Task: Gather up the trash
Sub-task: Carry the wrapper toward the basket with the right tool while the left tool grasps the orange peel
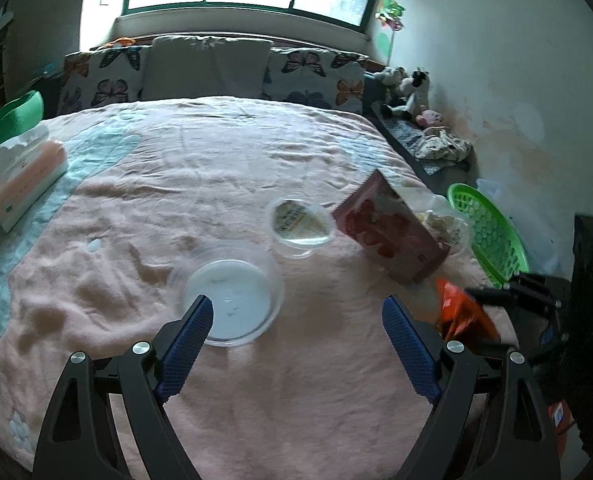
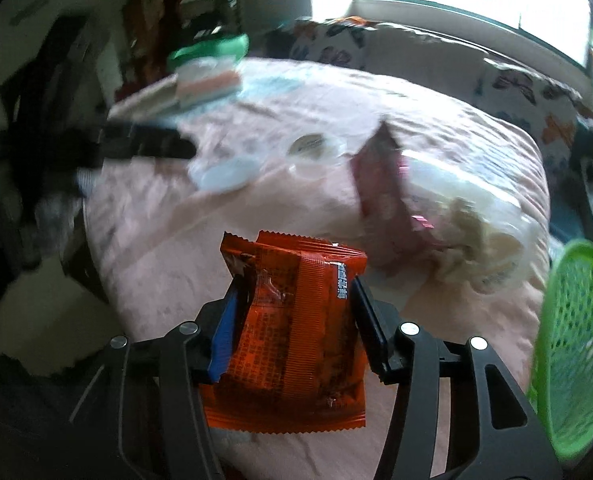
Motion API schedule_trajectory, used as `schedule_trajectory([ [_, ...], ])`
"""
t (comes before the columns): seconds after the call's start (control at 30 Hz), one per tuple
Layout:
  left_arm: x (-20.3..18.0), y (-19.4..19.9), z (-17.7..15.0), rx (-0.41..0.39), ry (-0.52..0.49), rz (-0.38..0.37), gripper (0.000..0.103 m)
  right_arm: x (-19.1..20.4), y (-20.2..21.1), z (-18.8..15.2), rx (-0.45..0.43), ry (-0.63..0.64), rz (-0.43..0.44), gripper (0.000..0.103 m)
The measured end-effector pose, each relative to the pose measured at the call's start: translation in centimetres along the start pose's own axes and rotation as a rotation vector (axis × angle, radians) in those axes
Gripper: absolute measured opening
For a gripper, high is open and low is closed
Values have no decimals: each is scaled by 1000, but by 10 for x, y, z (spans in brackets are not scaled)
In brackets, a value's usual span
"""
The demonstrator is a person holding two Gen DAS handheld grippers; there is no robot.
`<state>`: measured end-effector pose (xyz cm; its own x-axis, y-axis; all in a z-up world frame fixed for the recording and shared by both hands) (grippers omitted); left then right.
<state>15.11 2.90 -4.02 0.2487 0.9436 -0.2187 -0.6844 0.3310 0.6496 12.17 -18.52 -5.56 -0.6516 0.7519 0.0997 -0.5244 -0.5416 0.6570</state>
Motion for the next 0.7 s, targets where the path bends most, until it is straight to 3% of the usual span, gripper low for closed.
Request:
schedule_trajectory([
  [0.37, -56, -17, -23, 47, -122, -124, 83, -51, 50, -1, -103, -151, -107, 54],
  [0.7, -128, -56, -52, 150, -198, -240, 83, -73, 75, -18, -138, -214, -175, 54],
])
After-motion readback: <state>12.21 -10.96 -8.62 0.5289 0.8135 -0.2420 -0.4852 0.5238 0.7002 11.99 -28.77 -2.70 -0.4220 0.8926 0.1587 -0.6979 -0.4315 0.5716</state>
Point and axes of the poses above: each gripper's, at about its wrist camera, not at the fingertips, and y roughly against the way its jaws point, x to its left, z to its top, the point moved 4 cm from there along -y, roughly the way its jaws point, and after that the axes turned 5 degrees about -x, right-handed, at the moved point
